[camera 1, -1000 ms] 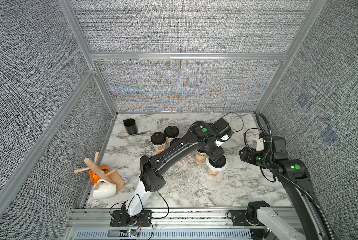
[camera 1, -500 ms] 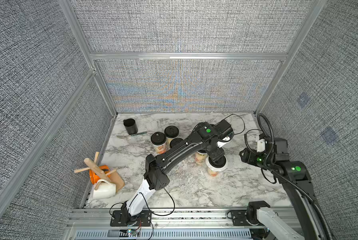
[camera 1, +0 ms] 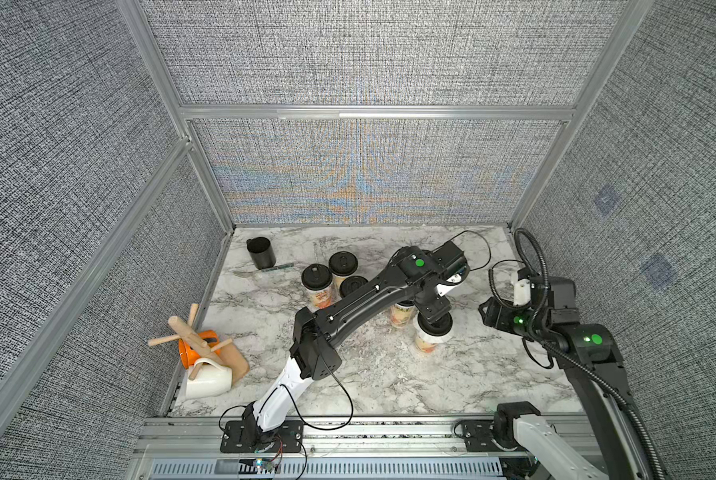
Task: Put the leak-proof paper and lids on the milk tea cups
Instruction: Secure the cup lid on the cup.
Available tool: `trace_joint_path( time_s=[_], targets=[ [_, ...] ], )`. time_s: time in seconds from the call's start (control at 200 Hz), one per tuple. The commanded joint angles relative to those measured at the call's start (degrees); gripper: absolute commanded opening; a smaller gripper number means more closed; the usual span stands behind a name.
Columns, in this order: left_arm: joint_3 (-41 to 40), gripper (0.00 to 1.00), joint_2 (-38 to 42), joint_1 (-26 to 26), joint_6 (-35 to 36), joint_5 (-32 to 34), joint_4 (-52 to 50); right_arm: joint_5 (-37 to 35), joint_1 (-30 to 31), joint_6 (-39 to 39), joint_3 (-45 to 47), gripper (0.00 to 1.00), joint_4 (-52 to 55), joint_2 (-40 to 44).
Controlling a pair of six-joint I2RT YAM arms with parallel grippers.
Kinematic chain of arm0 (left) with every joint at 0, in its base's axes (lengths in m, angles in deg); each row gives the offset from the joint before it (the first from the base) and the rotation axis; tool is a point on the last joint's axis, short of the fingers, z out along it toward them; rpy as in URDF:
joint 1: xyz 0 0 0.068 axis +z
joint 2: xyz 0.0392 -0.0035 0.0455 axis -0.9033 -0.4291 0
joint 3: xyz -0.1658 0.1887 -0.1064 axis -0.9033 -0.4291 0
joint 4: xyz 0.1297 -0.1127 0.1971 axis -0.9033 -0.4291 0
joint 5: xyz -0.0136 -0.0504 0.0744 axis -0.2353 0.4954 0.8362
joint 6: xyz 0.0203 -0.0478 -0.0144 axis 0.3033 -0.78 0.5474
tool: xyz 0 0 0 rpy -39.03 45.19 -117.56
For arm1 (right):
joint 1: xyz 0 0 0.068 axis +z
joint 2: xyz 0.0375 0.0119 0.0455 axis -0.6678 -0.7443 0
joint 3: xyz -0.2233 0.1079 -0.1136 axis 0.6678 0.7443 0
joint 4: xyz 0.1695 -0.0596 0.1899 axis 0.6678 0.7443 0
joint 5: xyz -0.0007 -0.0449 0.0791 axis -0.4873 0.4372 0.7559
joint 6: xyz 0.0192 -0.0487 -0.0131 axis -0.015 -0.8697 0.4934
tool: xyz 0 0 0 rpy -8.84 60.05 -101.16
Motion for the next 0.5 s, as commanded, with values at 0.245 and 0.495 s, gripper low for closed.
trace_joint_path(
  time_s=[0.245,0.495],
  targets=[
    [-4.9,0.66,1.8,-0.2,-0.8,2.6,-2.0,3.0,0.0,-0.6,1.3,0.78,-1.2,-0.1],
    [-6.1,0.66,1.9,-0.4,-1.8,3.9,-5.4,5.2,0.9,0.8,4.9,0.77,-3.5,-0.2]
  ],
)
